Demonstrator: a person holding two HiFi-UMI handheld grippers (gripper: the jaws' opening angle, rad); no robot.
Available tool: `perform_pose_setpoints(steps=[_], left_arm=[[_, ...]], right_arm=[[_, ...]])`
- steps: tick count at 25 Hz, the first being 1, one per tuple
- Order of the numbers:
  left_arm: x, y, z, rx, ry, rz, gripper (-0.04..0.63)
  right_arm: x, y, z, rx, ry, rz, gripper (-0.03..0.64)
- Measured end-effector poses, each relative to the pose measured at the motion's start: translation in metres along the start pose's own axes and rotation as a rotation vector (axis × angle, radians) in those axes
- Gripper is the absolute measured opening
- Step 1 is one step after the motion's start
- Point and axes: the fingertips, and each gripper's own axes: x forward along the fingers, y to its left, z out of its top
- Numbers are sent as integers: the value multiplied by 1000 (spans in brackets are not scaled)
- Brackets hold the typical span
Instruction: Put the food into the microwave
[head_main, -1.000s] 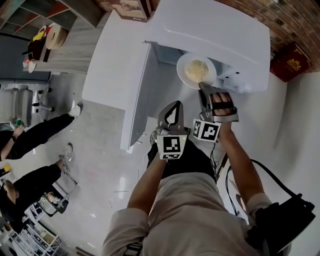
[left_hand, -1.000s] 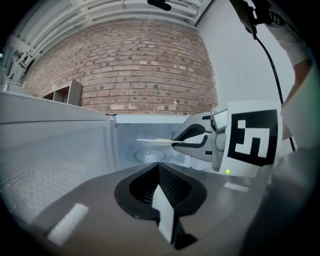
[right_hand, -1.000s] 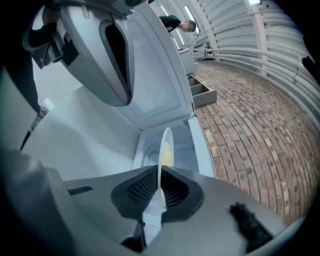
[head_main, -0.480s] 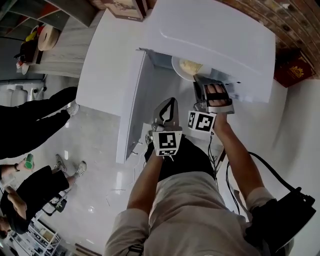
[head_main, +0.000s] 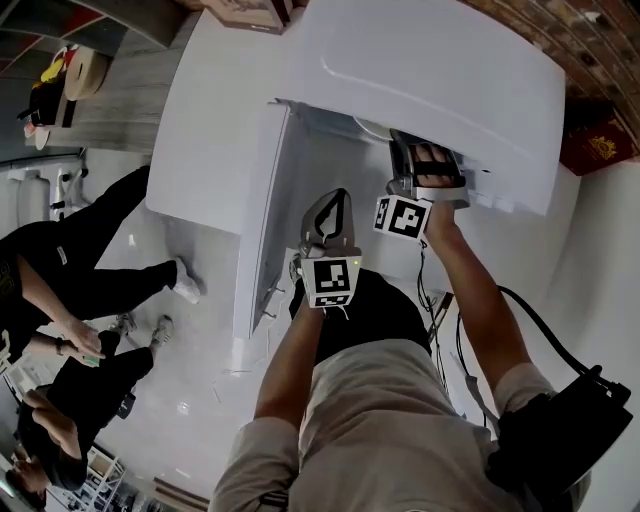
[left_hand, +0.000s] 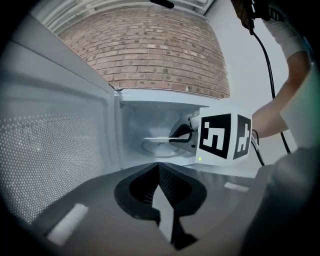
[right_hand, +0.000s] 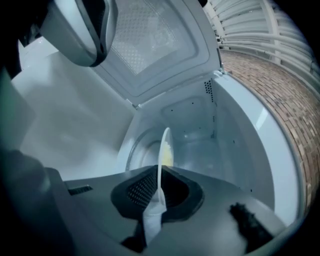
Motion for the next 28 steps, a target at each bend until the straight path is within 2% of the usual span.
perform_pose_setpoints(steps=[10,18,24,28], left_arm=[[8,0,-6,-14,20,-8,8],[7,-12,-23,-45,73,-30,8],[7,-25,-44,-85,136,-81,8],[10,-32,-49,-90,157,-117,8]], right_arm=[[27,0,-10,-7,40,22,20],[43,3,-11,-21,58,29,20],[52,19,-9,-30,97,145,38],[48,22,-4,78,106,308,56]])
